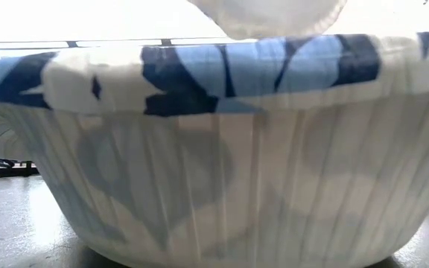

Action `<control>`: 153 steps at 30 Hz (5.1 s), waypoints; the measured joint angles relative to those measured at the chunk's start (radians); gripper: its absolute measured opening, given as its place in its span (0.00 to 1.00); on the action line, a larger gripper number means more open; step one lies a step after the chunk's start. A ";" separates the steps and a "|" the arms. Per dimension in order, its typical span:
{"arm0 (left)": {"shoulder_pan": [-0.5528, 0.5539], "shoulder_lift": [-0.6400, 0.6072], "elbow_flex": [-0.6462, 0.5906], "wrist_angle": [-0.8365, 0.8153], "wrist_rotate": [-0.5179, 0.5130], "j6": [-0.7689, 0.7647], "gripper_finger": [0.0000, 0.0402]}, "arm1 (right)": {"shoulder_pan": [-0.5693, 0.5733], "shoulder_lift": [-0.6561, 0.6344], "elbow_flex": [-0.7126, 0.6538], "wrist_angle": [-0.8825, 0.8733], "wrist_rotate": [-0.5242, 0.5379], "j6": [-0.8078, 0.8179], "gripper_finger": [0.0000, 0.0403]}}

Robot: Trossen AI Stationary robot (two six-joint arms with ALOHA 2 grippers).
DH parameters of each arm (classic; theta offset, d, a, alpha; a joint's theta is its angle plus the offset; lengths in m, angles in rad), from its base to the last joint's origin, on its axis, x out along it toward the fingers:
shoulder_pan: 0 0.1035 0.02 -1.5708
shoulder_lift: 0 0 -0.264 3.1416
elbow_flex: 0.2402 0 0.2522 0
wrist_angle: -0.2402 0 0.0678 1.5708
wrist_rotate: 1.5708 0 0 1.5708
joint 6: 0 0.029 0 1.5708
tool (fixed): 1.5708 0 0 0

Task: Place and stack bowls onto a shelf
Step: Put the top white bowl on the shelf

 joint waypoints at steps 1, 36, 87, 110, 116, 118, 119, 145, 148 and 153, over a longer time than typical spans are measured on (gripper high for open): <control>-0.001 0.001 0.000 -0.001 0.022 -0.011 0.34 | 0.000 0.013 0.023 -0.022 0.000 -0.010 0.02; -0.001 0.003 -0.002 -0.013 0.131 -0.089 0.00 | -0.003 0.046 0.159 -0.127 0.196 0.209 0.42; 0.377 -0.096 -0.002 -0.861 -0.455 -0.020 0.00 | -0.003 -0.095 0.159 -0.511 0.632 0.438 0.56; 0.500 0.129 0.000 -0.844 -0.616 0.108 0.00 | -0.003 -0.094 0.158 -0.511 0.631 0.435 0.56; 0.504 0.153 0.000 -0.808 -0.613 0.108 0.07 | -0.003 -0.094 0.158 -0.511 0.631 0.436 0.56; 0.507 0.156 0.000 -0.793 -0.631 0.104 0.11 | -0.003 -0.094 0.158 -0.511 0.631 0.435 0.56; 0.509 0.156 0.000 -0.793 -0.651 0.104 0.13 | -0.003 -0.094 0.158 -0.511 0.631 0.435 0.56; 0.528 0.152 0.086 -0.771 -0.793 0.146 0.53 | -0.003 -0.094 0.158 -0.508 0.631 0.451 0.56; 0.538 0.152 0.087 -0.762 -0.790 0.146 0.53 | -0.003 -0.094 0.158 -0.508 0.631 0.451 0.56; 0.572 0.154 0.087 -0.752 -0.795 0.132 0.53 | -0.003 -0.094 0.158 -0.508 0.631 0.451 0.56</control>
